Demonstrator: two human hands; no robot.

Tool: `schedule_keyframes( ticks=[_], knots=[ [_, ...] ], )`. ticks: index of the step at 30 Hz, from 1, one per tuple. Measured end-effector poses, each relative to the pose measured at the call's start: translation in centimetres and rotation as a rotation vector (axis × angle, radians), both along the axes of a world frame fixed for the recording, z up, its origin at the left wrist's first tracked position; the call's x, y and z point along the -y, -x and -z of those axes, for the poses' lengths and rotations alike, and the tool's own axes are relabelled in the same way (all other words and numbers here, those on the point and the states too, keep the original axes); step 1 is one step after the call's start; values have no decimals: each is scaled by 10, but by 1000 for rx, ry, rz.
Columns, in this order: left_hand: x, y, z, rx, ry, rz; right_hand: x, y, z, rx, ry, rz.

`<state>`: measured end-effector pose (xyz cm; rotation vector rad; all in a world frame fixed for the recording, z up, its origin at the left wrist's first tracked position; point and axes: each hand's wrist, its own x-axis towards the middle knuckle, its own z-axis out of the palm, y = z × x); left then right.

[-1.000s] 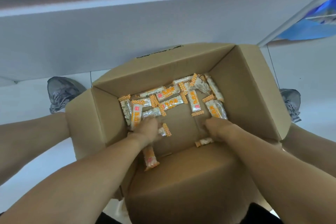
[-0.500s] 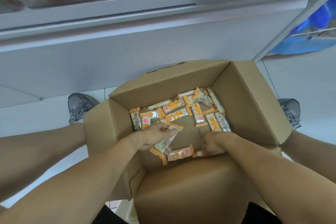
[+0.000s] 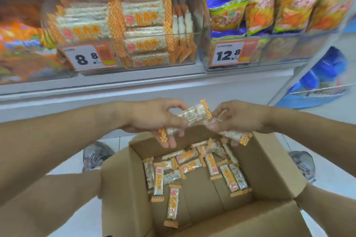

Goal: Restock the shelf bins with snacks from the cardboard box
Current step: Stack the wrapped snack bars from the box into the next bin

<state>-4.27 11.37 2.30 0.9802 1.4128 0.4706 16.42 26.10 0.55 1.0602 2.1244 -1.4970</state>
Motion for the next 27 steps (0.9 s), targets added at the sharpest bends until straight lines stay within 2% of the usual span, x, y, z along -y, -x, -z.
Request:
schedule_keyframes(
  ticks=[1, 3, 6, 8, 10, 12, 15, 19, 21, 24, 25, 27],
  knots=[
    [0, 4, -16, -54, -36, 55, 0, -4, -13, -42, 79, 85],
    [3, 7, -37, -210, -130, 121, 2, -15, -27, -92, 110, 188],
    [7, 12, -46, -318, -206, 132, 2, -26, -37, -205, 166, 360],
    [5, 19, -47, -460, -275, 170, 0, -25, -46, -295, 249, 421],
    [0, 27, -48, -649, -388, 137, -2, -22, -51, -394, 267, 441],
    [-9, 27, -53, -746, -471, 19, 0, -20, -53, -533, 170, 453],
    [-17, 23, -59, -729, -547, -93, 7, -18, -52, -667, -65, 483],
    [-17, 16, -66, -660, -502, -100, 12, -11, -47, -783, -243, 497],
    [-17, 9, -71, -546, -473, -121, 15, -10, -48, -778, -441, 374],
    [-18, 5, -74, -363, -421, -137, 18, -11, -45, -743, -907, 117],
    [-17, 6, -73, -316, -411, -145, 18, -10, -45, -747, -1004, 56],
    [-16, 8, -73, -237, -402, -170, 18, -7, -45, -745, -1023, -7]
  ],
)
